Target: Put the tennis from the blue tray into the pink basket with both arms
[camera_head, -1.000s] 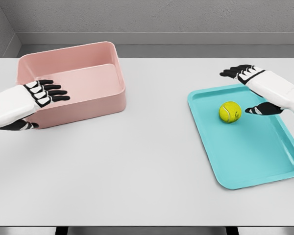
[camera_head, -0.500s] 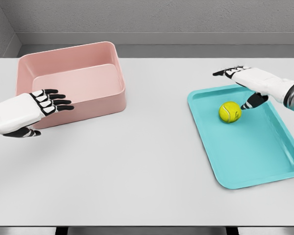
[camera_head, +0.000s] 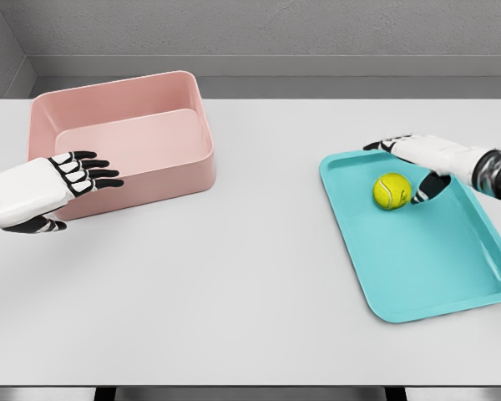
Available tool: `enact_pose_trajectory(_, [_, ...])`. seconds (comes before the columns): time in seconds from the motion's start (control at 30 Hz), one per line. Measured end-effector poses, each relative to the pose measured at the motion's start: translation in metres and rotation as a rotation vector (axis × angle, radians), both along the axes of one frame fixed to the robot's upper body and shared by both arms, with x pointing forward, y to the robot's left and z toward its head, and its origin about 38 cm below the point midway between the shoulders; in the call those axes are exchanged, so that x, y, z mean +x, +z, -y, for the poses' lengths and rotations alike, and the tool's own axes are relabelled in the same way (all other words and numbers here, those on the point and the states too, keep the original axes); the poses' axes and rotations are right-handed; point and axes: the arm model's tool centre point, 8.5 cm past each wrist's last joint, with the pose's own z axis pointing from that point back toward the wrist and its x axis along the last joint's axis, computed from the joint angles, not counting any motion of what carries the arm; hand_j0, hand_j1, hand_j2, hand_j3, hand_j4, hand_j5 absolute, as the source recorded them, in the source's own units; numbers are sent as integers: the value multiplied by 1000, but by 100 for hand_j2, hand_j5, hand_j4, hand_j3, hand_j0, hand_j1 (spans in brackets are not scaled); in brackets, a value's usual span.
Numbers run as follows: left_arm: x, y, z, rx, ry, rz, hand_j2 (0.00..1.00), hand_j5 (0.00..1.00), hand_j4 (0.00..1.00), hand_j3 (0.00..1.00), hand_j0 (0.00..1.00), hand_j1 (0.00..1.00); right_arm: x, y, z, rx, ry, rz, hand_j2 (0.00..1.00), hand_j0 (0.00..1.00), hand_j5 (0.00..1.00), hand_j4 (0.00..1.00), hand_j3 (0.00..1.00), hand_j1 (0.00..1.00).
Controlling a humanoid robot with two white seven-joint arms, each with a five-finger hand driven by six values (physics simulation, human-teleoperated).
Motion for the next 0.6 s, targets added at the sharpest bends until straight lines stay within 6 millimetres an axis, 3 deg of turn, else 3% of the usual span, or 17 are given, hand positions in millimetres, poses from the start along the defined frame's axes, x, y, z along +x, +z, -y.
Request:
enact_pose_trajectory(0.23, [0, 0, 0, 1, 0, 0, 100, 100, 100, 100, 100, 100, -2, -18, 3, -28, -38, -51, 100, 100, 100, 100, 100, 100])
enact_pose_trajectory(0.6, [0, 0, 0, 1, 0, 0, 100, 100, 100, 100, 100, 100, 3, -30, 2, -55, -50, -82, 100, 100, 100, 100, 100, 100])
